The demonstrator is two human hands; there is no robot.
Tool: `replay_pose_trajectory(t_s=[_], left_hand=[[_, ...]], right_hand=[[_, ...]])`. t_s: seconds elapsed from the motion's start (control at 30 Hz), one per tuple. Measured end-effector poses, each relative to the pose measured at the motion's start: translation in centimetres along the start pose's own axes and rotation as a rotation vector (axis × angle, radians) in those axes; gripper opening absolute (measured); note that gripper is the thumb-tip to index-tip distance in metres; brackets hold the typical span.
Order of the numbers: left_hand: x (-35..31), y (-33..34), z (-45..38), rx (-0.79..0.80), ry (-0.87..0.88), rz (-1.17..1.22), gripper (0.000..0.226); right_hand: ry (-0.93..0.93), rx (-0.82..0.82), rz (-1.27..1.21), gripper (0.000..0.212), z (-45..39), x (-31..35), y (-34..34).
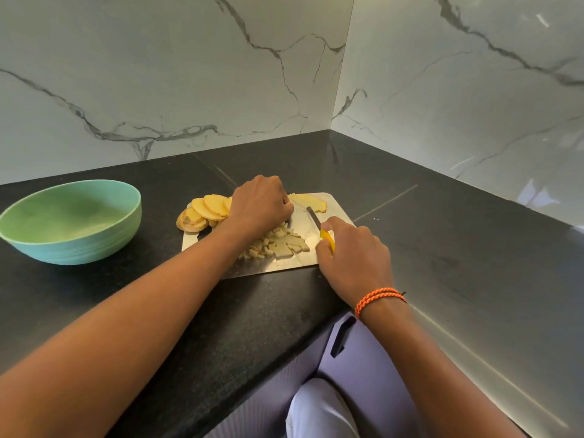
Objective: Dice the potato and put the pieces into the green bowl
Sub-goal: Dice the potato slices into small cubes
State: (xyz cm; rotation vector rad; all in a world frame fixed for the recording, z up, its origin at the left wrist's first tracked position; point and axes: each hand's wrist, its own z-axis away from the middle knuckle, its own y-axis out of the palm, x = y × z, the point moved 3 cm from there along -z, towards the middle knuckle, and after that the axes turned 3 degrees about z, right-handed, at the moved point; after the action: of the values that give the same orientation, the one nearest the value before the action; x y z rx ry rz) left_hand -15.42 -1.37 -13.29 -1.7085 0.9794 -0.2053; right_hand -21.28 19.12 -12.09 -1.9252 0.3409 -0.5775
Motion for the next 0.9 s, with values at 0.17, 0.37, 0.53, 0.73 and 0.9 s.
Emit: replay_pose_trajectory(t_s=[0.17,0.37,0.53,0.73,0.9], left_hand=[[0.2,-0.2,-0.1,0.01,0.009,0.006,0.02],[0.3,-0.7,0.0,-0.018,-0.006,0.057,0.017],[-0.2,-1.1,0.1,0.005,0.081,0.057,0.018],[-1.3,-1.4,0.0,0.102,0.225,-0.02,0.023],[-1.5,-1.1,-1.7,0.104,0.202,0.101,0.023]], right_hand=[[-0.013,-0.03,-0.083,0.037,-0.3,0.1,-0.3],[0.046,-0.057,-0.072,0.035,-5.0,-1.7,-0.5],[0.03,-0.03,-0.03,0.033,-7.4,-4.6,0.9],[0.098,-0.156,-0.081,0.03,-8.1,-6.1,1.8],[0.11,-0.199,-0.096,0.029,-8.2,-5.8,1.8]])
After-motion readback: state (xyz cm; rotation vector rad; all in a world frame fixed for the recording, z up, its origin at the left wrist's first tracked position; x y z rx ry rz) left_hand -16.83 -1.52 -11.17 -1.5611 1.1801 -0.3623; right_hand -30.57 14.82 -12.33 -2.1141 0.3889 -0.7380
